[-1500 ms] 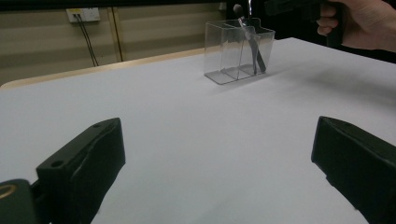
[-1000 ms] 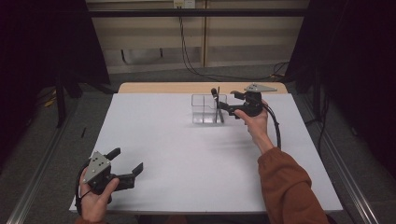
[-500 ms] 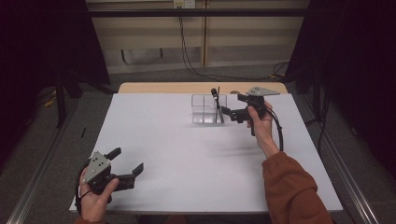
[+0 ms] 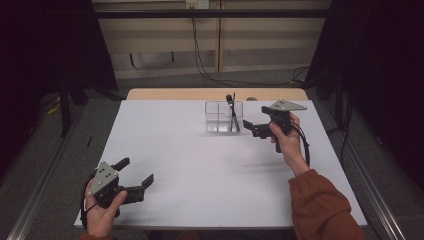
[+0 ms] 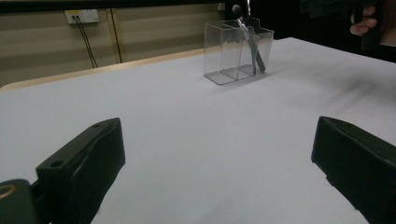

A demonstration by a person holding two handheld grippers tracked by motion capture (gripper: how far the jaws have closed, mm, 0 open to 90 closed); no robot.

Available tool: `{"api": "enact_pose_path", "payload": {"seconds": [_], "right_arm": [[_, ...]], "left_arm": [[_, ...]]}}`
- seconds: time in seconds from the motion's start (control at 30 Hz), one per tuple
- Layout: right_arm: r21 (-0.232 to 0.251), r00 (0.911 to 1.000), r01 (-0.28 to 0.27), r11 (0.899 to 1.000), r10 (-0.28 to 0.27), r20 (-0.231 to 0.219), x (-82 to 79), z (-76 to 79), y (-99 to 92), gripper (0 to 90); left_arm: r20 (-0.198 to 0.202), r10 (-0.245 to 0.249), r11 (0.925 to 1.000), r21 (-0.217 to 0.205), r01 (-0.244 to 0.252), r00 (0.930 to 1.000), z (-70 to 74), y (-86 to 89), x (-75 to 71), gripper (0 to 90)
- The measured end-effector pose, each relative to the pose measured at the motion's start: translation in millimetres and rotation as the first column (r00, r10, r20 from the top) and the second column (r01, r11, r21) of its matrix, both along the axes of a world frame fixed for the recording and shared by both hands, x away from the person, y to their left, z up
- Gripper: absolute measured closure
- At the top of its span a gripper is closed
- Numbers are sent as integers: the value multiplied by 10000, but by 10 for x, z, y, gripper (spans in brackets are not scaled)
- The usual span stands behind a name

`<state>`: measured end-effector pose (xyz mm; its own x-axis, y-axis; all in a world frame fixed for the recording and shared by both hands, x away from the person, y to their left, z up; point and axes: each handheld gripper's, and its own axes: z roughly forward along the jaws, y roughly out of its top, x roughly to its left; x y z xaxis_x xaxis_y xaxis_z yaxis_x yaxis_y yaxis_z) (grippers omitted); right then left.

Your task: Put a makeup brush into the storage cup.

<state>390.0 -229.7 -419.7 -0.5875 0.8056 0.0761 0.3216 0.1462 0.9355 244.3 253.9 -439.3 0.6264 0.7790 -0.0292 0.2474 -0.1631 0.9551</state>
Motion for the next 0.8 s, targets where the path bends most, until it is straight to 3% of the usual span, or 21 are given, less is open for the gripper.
{"api": "enact_pose_path", "payload": {"seconds": [0.33,0.8], "right_arm": [[-108,10000,40,9999,-41,-79,-181,-36,-103,23],[-41,9995,248,9997,-247,196,-440,-17,-231,21]], "left_arm": [[51,-16,10000,-17,16,10000,6,4,-24,28],[101,169,9998,-140,-168,9998,3,17,-50,29]]}}
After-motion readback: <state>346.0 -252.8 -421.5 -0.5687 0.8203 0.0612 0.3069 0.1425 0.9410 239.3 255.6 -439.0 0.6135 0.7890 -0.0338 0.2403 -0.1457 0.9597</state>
